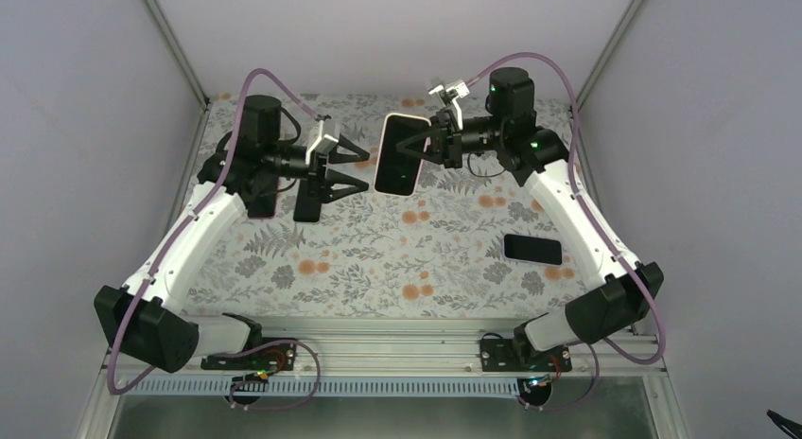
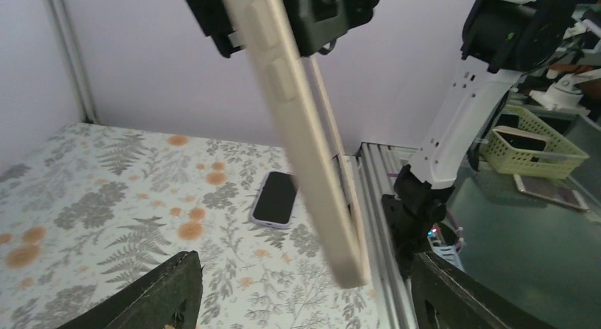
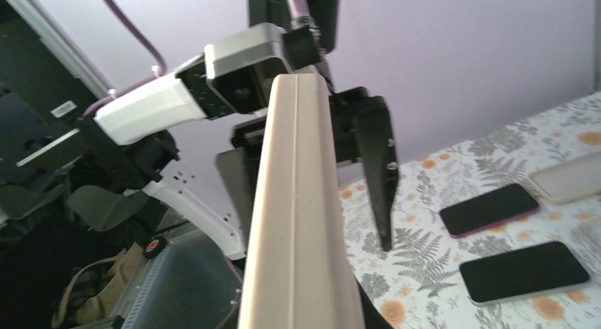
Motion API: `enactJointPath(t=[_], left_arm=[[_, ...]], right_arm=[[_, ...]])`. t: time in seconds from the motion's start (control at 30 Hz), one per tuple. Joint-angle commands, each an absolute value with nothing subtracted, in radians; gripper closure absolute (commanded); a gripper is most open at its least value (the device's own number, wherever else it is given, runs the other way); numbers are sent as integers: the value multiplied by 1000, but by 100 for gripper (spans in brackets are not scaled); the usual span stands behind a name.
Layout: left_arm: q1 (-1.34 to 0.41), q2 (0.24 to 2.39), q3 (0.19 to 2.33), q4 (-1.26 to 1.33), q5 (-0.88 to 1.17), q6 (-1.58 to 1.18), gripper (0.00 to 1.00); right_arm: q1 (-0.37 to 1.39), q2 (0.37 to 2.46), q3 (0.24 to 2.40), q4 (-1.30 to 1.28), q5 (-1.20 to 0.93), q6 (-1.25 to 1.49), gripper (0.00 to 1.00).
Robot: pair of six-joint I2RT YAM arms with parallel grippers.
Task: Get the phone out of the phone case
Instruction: Remove the phone case from the phone.
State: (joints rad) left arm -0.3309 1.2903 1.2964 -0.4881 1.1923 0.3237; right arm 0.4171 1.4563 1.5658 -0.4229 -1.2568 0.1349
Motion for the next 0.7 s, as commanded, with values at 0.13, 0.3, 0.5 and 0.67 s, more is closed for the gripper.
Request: enactJointPath(t=[0.13, 0.3, 0.5, 0.67], left_arm=[[-367, 1312, 1344, -430, 1196, 175, 28], [-388, 1347, 1337, -373, 1172, 92, 44], [-392, 1359, 1326, -345, 1192, 58, 76], [-393, 1368, 1281, -249, 1237, -25, 94]], right_arm=[[433, 1483, 1597, -446, -1173, 78, 96], [454, 1494, 1606, -452, -1146, 62, 96], [470, 1503, 1615, -457, -1132, 45, 96], [482, 1512, 1616, -461, -1120, 33, 96]])
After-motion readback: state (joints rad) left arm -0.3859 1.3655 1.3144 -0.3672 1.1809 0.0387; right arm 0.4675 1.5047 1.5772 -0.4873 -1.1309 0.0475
